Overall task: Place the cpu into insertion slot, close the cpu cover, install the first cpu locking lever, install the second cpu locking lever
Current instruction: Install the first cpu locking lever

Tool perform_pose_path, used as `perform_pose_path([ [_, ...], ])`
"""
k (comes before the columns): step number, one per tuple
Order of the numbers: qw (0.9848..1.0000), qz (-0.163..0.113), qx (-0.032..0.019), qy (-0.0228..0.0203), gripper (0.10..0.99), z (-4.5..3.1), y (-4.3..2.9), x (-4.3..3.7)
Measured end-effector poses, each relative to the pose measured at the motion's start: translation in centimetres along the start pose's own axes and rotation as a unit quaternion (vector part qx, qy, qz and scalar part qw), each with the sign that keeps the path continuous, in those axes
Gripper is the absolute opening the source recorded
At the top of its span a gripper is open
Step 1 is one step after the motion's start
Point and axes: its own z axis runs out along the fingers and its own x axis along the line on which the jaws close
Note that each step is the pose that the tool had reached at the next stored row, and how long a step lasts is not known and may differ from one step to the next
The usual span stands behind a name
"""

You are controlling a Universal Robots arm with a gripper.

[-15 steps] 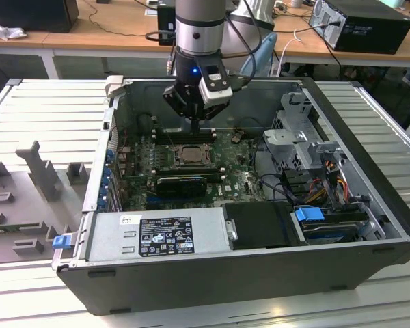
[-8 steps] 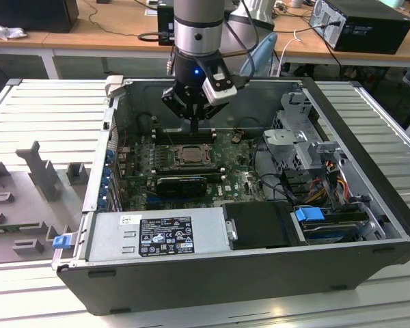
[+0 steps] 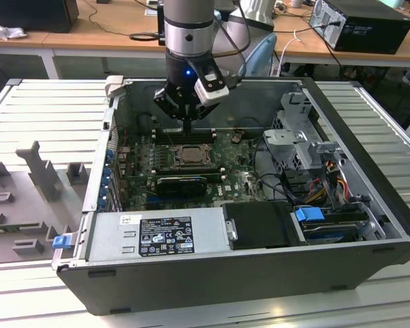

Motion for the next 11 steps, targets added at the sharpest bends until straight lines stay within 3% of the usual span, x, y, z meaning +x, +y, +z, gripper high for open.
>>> perform_pose_path([
  [3, 1.0, -0.008, -0.0028, 0.0002, 0.106, 0.22, -0.03, 0.6],
  [7, 0.9999, -0.008, -0.0095, 0.0003, 0.106, 0.41, -0.09, 2.74],
  [11, 0.9999, -0.008, -0.0112, 0.0003, 0.106, 0.59, -0.14, 4.56],
])
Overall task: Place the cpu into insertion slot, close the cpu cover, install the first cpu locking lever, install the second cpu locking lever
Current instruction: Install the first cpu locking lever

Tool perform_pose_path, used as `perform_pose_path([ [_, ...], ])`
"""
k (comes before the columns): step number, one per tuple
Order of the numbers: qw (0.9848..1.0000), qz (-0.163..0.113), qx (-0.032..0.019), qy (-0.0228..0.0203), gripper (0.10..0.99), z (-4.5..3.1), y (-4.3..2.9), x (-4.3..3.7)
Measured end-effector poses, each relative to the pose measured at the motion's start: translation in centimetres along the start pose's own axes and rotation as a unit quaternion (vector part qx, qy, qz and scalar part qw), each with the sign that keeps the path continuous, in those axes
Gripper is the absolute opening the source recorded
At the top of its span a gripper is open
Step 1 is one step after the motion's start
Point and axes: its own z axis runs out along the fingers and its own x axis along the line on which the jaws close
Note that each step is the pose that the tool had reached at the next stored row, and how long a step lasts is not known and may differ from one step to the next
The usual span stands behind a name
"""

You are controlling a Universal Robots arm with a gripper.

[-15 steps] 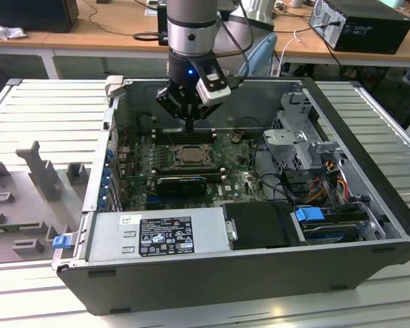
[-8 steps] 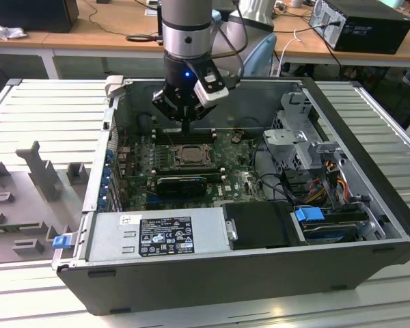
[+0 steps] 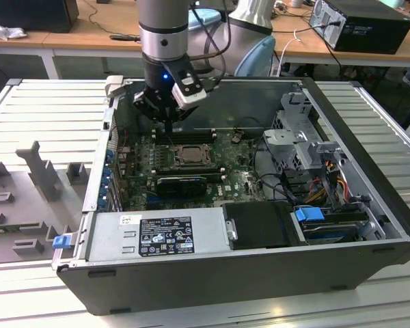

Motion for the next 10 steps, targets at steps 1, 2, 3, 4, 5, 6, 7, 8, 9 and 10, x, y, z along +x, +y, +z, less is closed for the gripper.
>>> perform_pose_path([
  [1, 1.0, 0.0, -0.0001, 0.0, 0.106, 0.05, 0.01, 0.49],
  [2, 1.0, 0.0, -0.0001, 0.0, 0.106, 0.13, 0.06, 1.11],
  [3, 1.0, 0.0, -0.0002, -0.0001, 0.106, 0.19, 0.14, 1.41],
  [4, 1.0, 0.0, -0.0001, 0.0001, 0.106, 0.31, 0.4, 1.76],
  [5, 1.0, 0.0, -0.0001, 0.0, 0.106, 0.44, 0.76, 1.9],
  [6, 1.0, 0.0, -0.0001, 0.0, 0.106, 0.54, 1.22, 1.97],
  [7, 1.0, 0.0, -0.0001, 0.0, 0.106, 0.59, 1.54, 1.98],
  [8, 1.0, -0.001, -0.0001, 0.0, 0.106, 0.63, 1.85, 1.99],
  [9, 1.0, -0.001, -0.0001, 0.0, 0.106, 0.67, 2.26, 1.99],
  [10, 1.0, -0.001, -0.0001, 0.0, 0.106, 0.69, 2.56, 2.0],
])
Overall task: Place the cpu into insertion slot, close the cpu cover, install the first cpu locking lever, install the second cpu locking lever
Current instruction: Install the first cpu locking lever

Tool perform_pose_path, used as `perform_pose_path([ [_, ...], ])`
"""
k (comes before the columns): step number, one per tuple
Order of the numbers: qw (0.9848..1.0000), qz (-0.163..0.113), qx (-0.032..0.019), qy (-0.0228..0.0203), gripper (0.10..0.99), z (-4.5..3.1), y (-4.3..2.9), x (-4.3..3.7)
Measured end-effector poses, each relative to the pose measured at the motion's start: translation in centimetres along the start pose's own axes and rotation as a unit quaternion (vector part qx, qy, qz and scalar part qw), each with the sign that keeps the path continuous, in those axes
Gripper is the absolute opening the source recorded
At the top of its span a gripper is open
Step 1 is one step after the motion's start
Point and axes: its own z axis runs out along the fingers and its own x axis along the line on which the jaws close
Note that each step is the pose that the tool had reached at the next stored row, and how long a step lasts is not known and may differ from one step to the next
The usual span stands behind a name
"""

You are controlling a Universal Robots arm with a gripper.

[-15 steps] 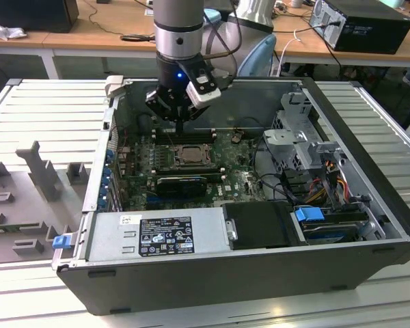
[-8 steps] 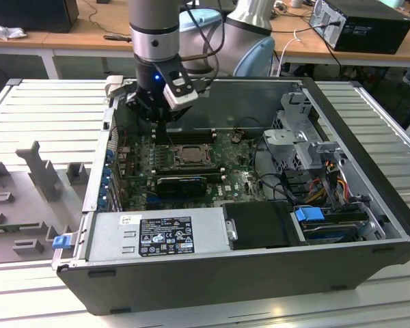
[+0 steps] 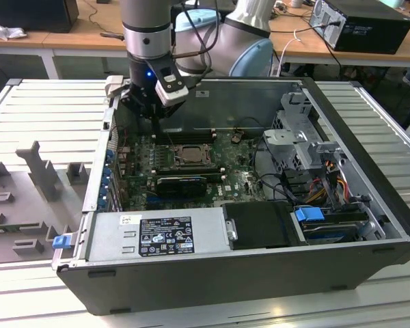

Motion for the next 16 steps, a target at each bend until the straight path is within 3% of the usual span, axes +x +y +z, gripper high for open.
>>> perform_pose_path([
  [5, 1.0, 0.0, -0.0001, 0.0, 0.106, 0.02, 0.15, -0.17],
  [8, 1.0, 0.0, 0.0, 0.0001, 0.106, 0.02, 0.16, -0.85],
  [13, 1.0, 0.0, 0.0, 0.0003, 0.106, 0.05, 0.19, -2.74],
  [16, 1.0, 0.0, 0.0002, 0.0008, 0.106, 0.23, 0.23, -5.1],
])
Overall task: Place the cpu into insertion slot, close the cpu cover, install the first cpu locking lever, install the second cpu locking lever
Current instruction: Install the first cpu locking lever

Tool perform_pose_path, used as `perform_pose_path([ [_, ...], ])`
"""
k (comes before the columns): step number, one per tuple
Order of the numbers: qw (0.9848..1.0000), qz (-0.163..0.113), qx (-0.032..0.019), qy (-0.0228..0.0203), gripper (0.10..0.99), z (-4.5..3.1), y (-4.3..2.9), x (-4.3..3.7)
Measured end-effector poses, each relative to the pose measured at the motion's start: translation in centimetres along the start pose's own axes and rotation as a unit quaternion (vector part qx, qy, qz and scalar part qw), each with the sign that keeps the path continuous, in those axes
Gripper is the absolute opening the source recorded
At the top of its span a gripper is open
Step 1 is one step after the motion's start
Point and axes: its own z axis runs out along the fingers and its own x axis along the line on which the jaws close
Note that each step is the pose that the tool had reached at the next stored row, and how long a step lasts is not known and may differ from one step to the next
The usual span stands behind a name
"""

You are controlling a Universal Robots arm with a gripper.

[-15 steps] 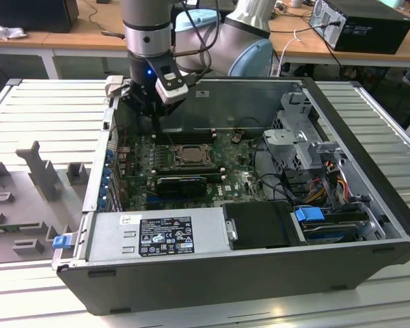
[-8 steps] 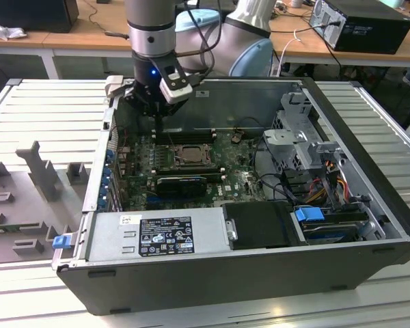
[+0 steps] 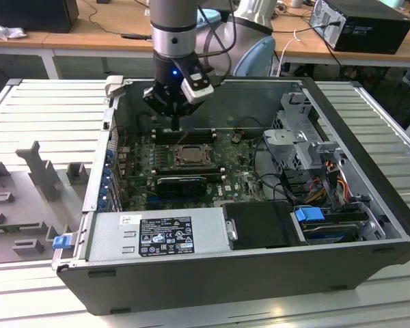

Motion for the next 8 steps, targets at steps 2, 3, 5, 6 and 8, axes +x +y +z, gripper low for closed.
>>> perform_pose_path([
  [2, 1.0, -0.001, -0.0056, 0.0001, 0.106, 0.03, 0.01, -1.35],
  [3, 0.9999, -0.002, -0.0111, 0.0002, 0.106, 0.04, 0.02, -1.56],
  [5, 0.9999, -0.007, -0.0154, 0.0004, 0.106, 0.12, 0.03, -1.64],
  [6, 0.9998, -0.01, -0.0154, 0.0005, 0.106, 0.25, 0.02, -1.65],
  [8, 0.9997, -0.019, -0.0154, 0.0009, 0.106, 0.62, 0.01, -1.7],
])
